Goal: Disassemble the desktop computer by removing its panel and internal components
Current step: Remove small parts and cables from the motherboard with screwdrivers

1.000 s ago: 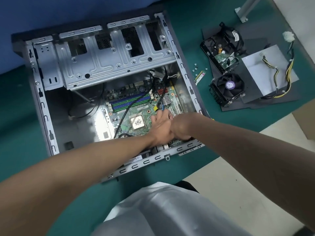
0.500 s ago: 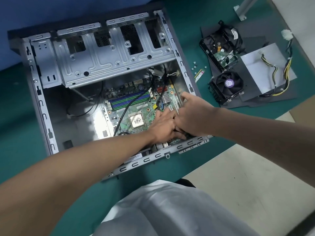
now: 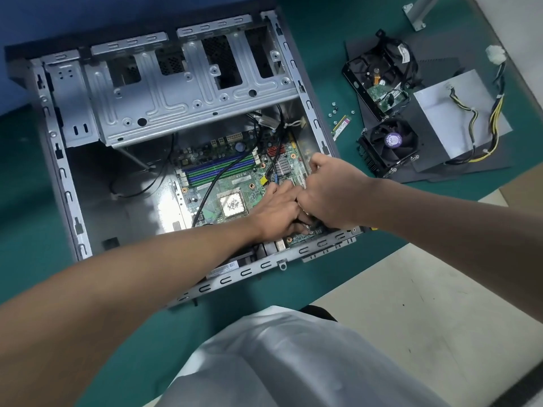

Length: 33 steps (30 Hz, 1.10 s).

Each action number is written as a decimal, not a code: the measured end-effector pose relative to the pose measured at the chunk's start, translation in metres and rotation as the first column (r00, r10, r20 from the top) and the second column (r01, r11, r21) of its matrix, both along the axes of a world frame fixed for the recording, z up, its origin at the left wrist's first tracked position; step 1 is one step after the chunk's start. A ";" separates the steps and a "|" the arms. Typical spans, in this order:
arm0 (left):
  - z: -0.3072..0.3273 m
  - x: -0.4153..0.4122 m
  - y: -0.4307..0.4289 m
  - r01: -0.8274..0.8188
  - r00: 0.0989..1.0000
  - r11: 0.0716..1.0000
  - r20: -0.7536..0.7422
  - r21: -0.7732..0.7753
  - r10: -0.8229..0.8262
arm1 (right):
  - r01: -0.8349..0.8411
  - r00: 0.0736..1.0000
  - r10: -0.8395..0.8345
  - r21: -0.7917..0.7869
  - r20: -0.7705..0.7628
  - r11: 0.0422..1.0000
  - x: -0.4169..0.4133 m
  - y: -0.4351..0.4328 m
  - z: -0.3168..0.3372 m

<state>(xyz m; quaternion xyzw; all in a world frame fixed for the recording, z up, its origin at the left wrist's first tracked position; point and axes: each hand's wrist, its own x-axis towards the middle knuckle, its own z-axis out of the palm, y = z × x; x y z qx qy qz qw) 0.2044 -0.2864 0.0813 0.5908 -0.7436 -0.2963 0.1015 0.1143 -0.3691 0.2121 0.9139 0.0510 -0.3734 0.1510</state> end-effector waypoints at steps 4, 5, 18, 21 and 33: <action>0.002 -0.003 -0.004 -0.012 1.000 1.000 -0.020 -0.013 0.012 | 0.013 0.999 -0.014 -0.021 -0.044 1.000 0.001 0.000 0.001; 0.002 -0.005 -0.005 -0.018 1.000 1.000 -0.025 -0.022 0.017 | 0.025 0.998 -0.026 -0.019 -0.054 1.000 0.001 0.001 0.000; 0.000 -0.009 -0.003 -0.019 0.997 0.997 -0.074 -0.071 0.014 | 0.031 0.999 -0.031 -0.031 0.006 0.999 -0.001 -0.002 -0.006; 0.000 -0.010 0.000 -0.034 0.996 0.996 -0.084 -0.083 0.027 | 0.033 0.999 -0.033 -0.022 0.010 0.999 -0.002 -0.002 -0.008; 0.001 -0.009 0.000 0.006 0.998 1.000 -0.064 0.006 -0.006 | 0.010 0.999 -0.009 -0.019 0.045 1.000 -0.003 -0.003 -0.009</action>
